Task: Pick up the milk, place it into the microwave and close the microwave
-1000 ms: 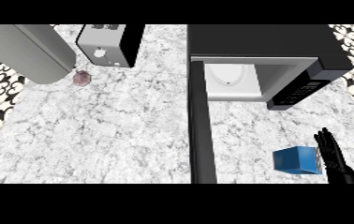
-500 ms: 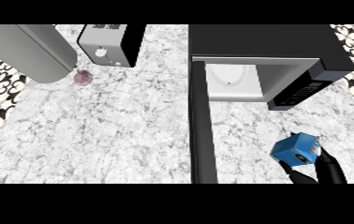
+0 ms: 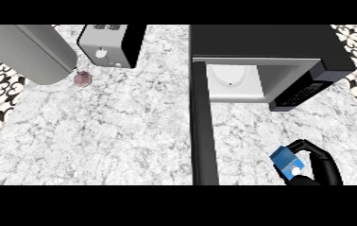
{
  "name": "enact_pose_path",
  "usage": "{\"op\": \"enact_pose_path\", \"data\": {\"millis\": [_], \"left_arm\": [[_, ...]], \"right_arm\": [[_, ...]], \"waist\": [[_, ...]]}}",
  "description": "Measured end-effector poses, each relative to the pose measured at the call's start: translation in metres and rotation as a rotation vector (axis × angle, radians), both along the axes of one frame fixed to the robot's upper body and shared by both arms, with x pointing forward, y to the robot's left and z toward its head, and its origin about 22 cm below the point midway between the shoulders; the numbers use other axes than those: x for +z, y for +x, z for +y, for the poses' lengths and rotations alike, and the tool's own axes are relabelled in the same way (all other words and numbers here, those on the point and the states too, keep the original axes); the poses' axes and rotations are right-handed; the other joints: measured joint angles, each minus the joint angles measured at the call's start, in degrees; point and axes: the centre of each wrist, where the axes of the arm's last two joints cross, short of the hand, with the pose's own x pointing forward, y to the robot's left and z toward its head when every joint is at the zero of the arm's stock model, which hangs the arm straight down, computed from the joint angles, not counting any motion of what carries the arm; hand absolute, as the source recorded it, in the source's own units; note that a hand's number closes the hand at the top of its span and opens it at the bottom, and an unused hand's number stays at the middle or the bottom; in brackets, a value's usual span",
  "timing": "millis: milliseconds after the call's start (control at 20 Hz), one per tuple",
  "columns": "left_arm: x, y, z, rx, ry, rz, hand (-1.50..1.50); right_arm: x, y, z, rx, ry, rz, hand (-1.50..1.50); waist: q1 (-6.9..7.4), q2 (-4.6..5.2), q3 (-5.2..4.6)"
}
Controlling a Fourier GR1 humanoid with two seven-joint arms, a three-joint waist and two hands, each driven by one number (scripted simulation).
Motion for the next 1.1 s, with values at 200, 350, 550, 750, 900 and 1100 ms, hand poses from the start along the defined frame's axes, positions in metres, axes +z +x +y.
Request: {"op": "enact_pose_path", "data": {"millis": [200, 350, 550, 750, 900, 1100], "left_arm": [[0.000, 0.003, 0.002, -0.012, -0.001, -0.008, -1.50], [0.001, 0.005, 0.004, -0.019, -0.006, -0.020, -1.50], [0.001, 0.003, 0.006, -0.020, -0.009, -0.018, -1.50], [0.001, -0.003, 0.009, -0.008, -0.005, -0.006, -1.50], [0.002, -0.002, 0.011, 0.004, -0.007, -0.003, -1.50], [0.001, -0.004, 0.014, 0.005, -0.012, -0.015, -1.50]], "right_arm": [[0.001, 0.018, 0.015, 0.014, 0.031, -0.031, 1.50], [-0.001, 0.035, 0.022, 0.006, 0.045, -0.031, 1.50], [-0.002, 0.045, 0.035, 0.033, 0.080, -0.036, 1.50], [0.009, 0.052, 0.047, 0.083, 0.115, -0.070, 1.50], [0.024, 0.060, 0.064, 0.112, 0.115, -0.107, 1.50], [0.046, 0.061, 0.077, 0.123, 0.109, -0.126, 1.50]], "waist": [[-0.01, 0.11, 0.07], [0.19, 0.21, 0.11], [0.15, 0.18, 0.11], [-0.16, 0.02, 0.07], [-0.43, -0.03, 0.03], [-0.49, -0.03, 0.02]]}}
